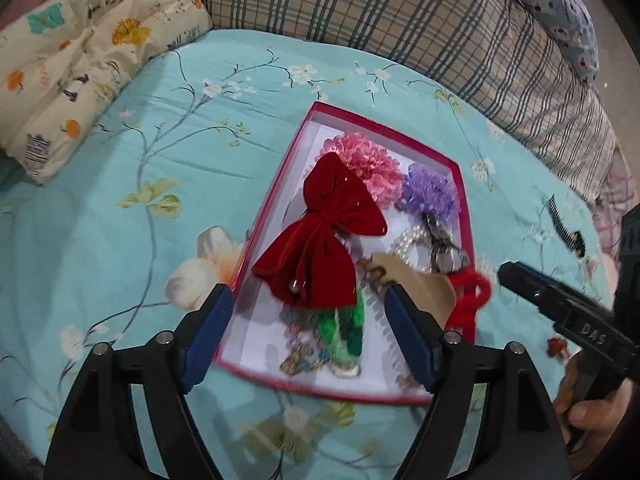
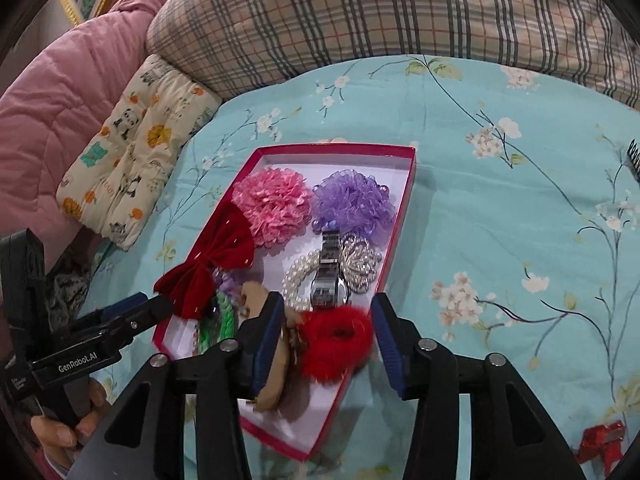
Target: Organize jewelry
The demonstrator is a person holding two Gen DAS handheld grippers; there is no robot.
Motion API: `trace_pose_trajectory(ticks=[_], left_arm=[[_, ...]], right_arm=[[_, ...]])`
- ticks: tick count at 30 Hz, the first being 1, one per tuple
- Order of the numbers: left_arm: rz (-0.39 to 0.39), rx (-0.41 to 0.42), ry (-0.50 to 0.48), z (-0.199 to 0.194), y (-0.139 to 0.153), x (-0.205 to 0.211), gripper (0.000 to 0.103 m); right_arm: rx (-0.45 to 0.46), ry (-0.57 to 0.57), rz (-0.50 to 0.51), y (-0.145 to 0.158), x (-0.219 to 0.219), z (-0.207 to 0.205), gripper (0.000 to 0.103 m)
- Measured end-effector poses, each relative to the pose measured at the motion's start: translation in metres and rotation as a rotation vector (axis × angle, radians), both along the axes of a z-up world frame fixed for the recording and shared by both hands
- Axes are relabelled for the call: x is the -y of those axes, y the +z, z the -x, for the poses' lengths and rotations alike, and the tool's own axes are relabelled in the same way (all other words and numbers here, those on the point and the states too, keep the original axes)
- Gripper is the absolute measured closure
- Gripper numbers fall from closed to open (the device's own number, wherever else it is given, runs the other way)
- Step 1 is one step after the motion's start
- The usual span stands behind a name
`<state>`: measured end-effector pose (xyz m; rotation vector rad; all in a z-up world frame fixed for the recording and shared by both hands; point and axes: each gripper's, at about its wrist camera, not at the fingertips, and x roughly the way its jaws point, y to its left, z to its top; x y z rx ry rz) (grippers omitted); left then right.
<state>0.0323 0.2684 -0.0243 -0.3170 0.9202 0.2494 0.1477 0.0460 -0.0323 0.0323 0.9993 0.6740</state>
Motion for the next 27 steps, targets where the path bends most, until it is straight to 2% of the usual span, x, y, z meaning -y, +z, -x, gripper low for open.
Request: trace_pose_trajectory(ticks=[9,27], left_arm=[[-0.102,-0.033,0.016,0.034,0.007,0.019,0.020],[-0.202,-0.083,0.034,0.069,0.011,0.041,0.017]], right_arm=[[0.042,0.070,0.065,0.005,0.015,0.037,0.038],[0.069,0.149,0.140,0.003,0.031,0.095,0.023]])
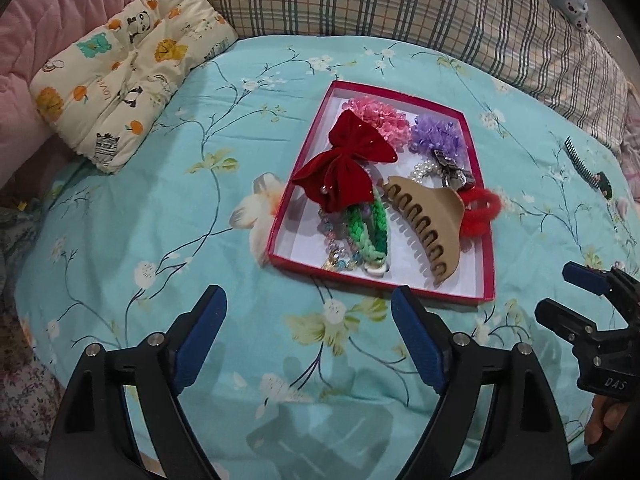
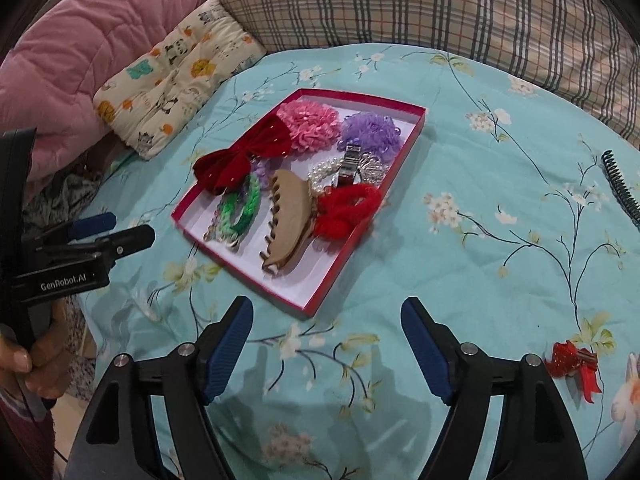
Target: Organize jewelry
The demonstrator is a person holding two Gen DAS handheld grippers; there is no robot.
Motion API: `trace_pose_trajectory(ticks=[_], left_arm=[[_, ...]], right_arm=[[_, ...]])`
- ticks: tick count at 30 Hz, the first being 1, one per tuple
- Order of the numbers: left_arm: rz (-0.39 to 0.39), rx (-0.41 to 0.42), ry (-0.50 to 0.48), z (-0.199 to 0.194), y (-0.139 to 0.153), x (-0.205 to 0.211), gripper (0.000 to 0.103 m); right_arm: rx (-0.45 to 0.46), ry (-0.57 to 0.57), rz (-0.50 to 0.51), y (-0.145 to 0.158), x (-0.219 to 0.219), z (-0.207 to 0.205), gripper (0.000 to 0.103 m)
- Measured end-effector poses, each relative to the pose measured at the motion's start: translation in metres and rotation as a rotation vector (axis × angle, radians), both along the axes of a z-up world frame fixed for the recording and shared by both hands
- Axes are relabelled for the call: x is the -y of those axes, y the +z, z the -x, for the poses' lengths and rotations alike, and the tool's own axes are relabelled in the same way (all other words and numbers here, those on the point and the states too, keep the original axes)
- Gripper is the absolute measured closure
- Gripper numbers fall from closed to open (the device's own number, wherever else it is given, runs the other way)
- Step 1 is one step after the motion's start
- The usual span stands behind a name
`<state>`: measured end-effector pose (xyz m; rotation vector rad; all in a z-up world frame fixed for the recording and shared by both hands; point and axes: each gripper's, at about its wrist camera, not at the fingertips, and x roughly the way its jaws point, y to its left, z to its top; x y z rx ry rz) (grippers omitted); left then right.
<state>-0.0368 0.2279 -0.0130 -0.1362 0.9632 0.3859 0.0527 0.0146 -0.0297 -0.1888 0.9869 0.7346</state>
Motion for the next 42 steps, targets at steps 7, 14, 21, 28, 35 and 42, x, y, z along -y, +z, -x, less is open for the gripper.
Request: trace_pose_trajectory(ticks=[7,14,21,28,35,42], left_arm=[[-0.024,-0.013,0.007,0.014,0.001,0.001,0.016],[-0.048,-0.013,-0.005,0.022,0.011,0.006,0.015],[-0.108,0.003,-0.007,0.020,0.028,0.010,0.000],[-0.101,-0.041,0.007,0.008,0.010,0.005,0.000],[-0.102,-0.058,0.019,0.000,0.001,0.002,0.000],[-0.103,-0.061,0.036,-0.007,-0.001,-0.006,0.000]], right_arm=[[0.010,0.008,0.021,0.003,0.002,0.014,0.019],[0.035,0.019,0.035,0.016,0.001,0.020,0.017],[0.080,0.027,0.019,0.035,0.000,0.024,0.004],[0.050,0.023,0.054,0.020,-0.011,0.016,0.004],[0.025,0.009,0.071,0.005,-0.024,0.005,0.004],[0.018,0.000,0.077,-0.001,-0.034,-0.006,0.004]])
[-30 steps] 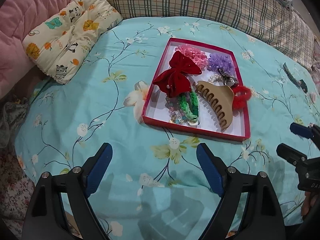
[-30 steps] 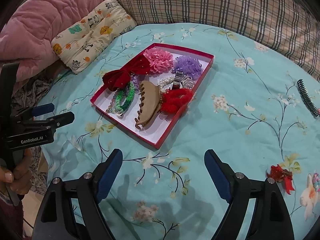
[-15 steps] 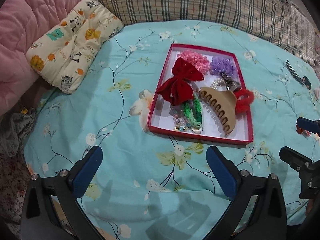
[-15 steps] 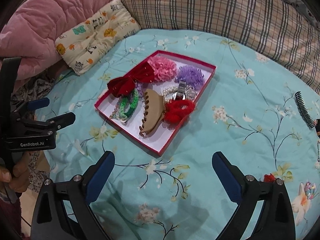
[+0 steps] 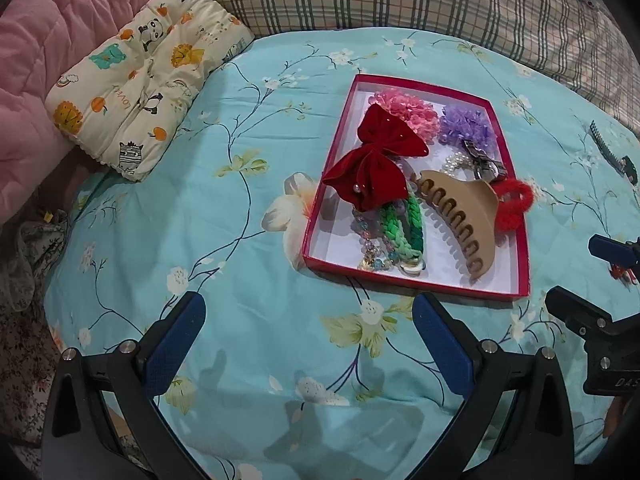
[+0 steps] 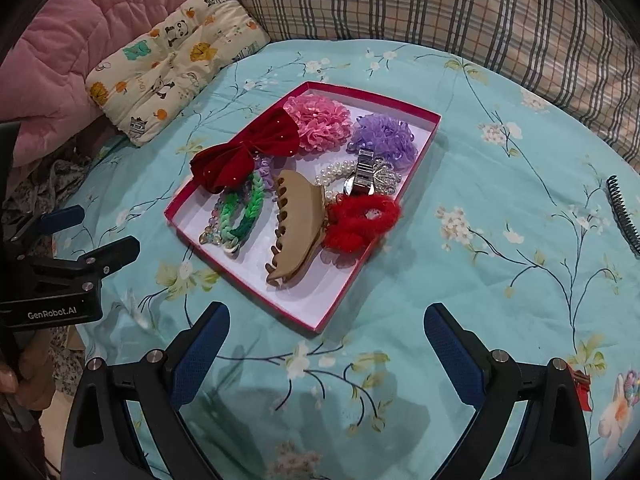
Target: Organize jewelry
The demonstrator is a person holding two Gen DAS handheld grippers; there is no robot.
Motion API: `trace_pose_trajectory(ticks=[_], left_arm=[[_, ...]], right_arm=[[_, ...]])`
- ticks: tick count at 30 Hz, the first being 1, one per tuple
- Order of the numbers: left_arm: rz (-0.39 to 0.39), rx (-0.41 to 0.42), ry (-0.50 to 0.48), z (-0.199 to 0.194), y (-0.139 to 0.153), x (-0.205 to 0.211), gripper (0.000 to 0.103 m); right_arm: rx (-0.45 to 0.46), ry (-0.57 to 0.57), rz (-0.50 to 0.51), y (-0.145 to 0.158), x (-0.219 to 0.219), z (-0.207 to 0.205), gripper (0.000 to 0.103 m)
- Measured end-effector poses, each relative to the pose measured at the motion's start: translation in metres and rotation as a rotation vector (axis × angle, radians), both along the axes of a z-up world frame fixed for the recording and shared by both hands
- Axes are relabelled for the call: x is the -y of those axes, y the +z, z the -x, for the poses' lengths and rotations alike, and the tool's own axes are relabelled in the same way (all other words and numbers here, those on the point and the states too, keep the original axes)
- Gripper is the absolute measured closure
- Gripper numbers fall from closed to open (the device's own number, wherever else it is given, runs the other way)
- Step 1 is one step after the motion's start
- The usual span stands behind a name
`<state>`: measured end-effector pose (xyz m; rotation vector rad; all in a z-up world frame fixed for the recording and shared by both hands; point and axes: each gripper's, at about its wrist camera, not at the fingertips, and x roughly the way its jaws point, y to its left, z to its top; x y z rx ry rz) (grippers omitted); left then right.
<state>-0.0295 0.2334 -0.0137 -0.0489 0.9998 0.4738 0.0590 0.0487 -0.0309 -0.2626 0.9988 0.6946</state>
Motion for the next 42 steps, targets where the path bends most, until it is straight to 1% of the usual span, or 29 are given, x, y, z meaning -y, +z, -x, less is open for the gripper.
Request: trace_pose_trajectory(ticks=[12,42], left_arm=[[0.015,-0.002,-0.021,-0.011,-0.001,0.001,0.000],[0.013,0.002,-0.023,-0.017,-0.002,0.001,0.000]], right_arm=[[-0.015,-0.022,-0.008,-0.003,-0.002,-0.014,0.004],[-0.032,-0.029,-0.015,-0.004,-0.002,-0.024,0.004]])
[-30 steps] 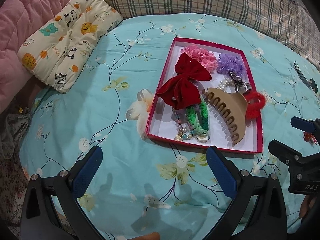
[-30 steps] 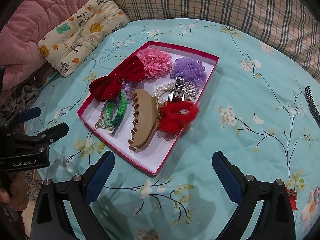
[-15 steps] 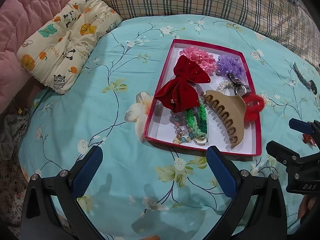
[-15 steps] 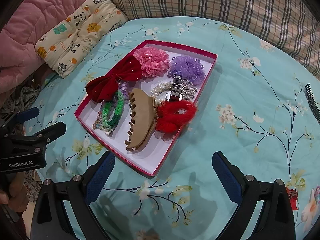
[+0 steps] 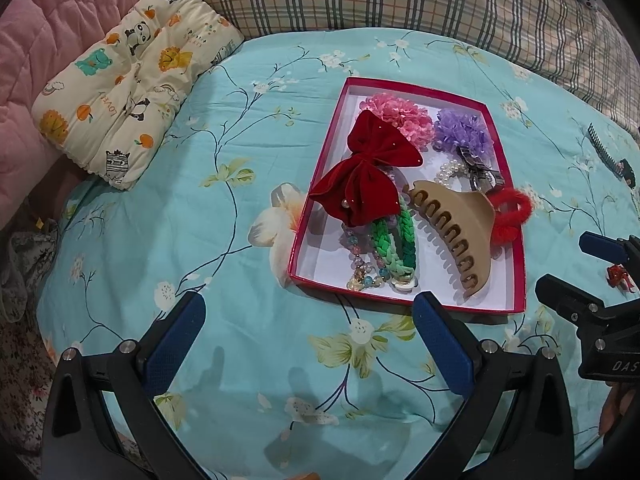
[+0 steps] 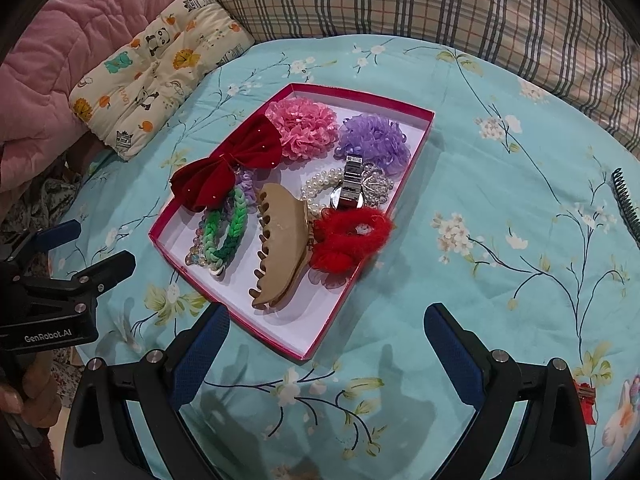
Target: Organize jewelry
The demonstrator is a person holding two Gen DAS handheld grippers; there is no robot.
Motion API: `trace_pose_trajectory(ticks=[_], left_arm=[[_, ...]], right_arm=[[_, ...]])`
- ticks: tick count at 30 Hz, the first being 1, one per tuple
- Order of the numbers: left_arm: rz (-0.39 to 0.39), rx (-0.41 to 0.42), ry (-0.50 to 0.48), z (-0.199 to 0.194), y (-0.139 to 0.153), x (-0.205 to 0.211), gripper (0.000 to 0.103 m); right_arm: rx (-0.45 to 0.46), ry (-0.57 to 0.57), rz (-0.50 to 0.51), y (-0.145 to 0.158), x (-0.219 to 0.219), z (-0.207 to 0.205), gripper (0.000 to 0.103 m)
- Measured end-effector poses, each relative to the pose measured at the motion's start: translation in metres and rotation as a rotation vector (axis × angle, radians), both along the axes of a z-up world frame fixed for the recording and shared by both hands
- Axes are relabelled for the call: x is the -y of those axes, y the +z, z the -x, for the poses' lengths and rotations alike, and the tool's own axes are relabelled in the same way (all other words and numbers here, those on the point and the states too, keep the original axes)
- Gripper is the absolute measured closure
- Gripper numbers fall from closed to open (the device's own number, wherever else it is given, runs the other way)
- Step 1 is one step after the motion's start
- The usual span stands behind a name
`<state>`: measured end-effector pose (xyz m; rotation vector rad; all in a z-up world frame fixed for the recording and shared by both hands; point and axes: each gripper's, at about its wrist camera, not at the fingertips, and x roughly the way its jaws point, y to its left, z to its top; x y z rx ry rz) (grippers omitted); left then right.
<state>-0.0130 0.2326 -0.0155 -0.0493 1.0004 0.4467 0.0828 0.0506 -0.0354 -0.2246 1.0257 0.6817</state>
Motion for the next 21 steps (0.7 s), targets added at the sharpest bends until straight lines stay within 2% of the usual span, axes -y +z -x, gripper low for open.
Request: trace_pose_trajectory(ticks=[21], left_arm=[[-0.006,0.006,-0.001,-0.0028,0.0029,-0.0023,0.000]], right_arm=[[0.004,0.002,-0.010,0.0047,-0.0001,-0.0035,0.004]])
